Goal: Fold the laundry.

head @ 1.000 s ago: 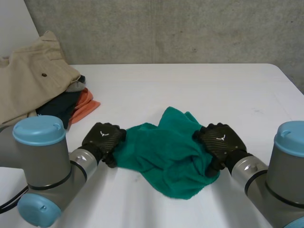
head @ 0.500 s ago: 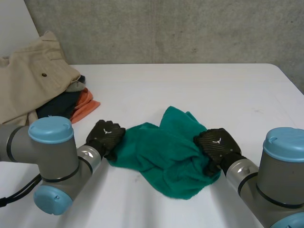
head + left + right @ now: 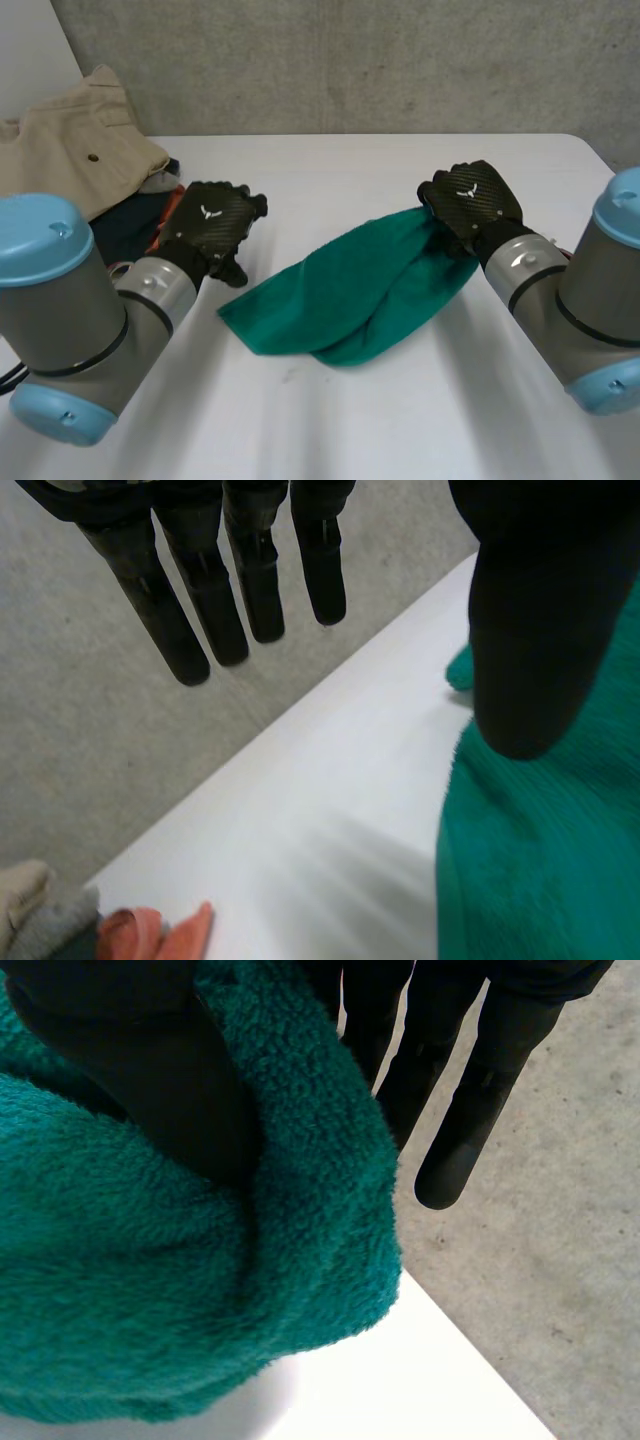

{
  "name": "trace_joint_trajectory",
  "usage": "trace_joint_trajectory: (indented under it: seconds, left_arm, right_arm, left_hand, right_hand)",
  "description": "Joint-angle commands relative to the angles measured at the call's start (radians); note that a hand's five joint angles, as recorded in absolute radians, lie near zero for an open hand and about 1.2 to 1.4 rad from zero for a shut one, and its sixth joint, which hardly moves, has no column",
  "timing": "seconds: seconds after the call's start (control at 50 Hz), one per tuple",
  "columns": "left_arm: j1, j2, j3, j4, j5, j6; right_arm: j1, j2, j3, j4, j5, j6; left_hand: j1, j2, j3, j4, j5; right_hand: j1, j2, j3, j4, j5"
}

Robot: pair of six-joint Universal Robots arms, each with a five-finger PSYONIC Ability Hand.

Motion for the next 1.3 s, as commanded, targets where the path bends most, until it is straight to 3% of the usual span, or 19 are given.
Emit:
trace_joint_trajectory:
  seconds: [0.02,0.26,0.6,0.76,0.94,1.12,1.16,1.22,1.3]
  left_arm:
    - [0.021,-0.015,-0.098,-0.017,0.023,-0.007]
    - [0.068,-0.13,-0.123,-0.014,0.17,-0.002]
    - [0.059,-0.285,-0.003,-0.014,0.174,-0.002]
    - [0.051,-0.34,0.052,-0.013,0.169,-0.002]
    - [0.035,-0.348,0.115,-0.006,0.163,-0.005]
    - [0.007,-0.325,0.149,-0.006,0.158,-0.013]
    - [0.005,-0.333,0.155,-0.008,0.158,-0.011]
    - [0.001,-0.353,0.161,-0.009,0.152,-0.004]
    - [-0.001,-0.389,0.165,-0.016,0.154,-0.002]
  right_arm:
    - [0.005,0.129,-0.042,0.011,0.009,0.003]
    - [-0.006,0.126,-0.002,0.011,0.008,0.001]
    - [-0.003,0.129,0.028,0.011,0.002,0.001]
    - [-0.003,0.129,0.03,0.01,0.002,0.001]
    - [-0.005,0.127,0.036,0.01,0.002,0.0]
    - [-0.005,0.127,0.035,0.01,0.003,0.0]
    - [-0.005,0.127,0.035,0.01,0.002,0.0]
    - [-0.005,0.127,0.038,0.011,0.003,0.0]
    - [-0.005,0.127,0.038,0.011,0.005,-0.002]
  left_hand:
    - [0.046,0.012,0.009,0.014,0.015]
    - [0.14,0.105,0.102,0.108,0.109]
    - [0.405,0.37,0.367,0.372,0.373]
    - [0.416,0.382,0.379,0.384,0.385]
    - [0.941,0.907,0.903,0.909,0.91]
    - [0.869,0.834,0.831,0.837,0.838]
    - [0.784,0.749,0.746,0.752,0.753]
    - [0.435,0.4,0.397,0.403,0.404]
    - [0.355,0.32,0.317,0.323,0.324]
  right_hand:
    - [0.36,0.242,0.216,0.205,0.266]
    - [0.36,0.242,0.216,0.205,0.266]
    - [0.36,0.242,0.216,0.205,0.266]
    - [0.36,0.242,0.216,0.205,0.266]
    - [0.36,0.242,0.216,0.205,0.266]
    - [0.36,0.242,0.216,0.205,0.266]
    - [0.36,0.242,0.216,0.205,0.266]
    - [0.36,0.242,0.216,0.205,0.266]
    - [0.36,0.242,0.216,0.205,0.266]
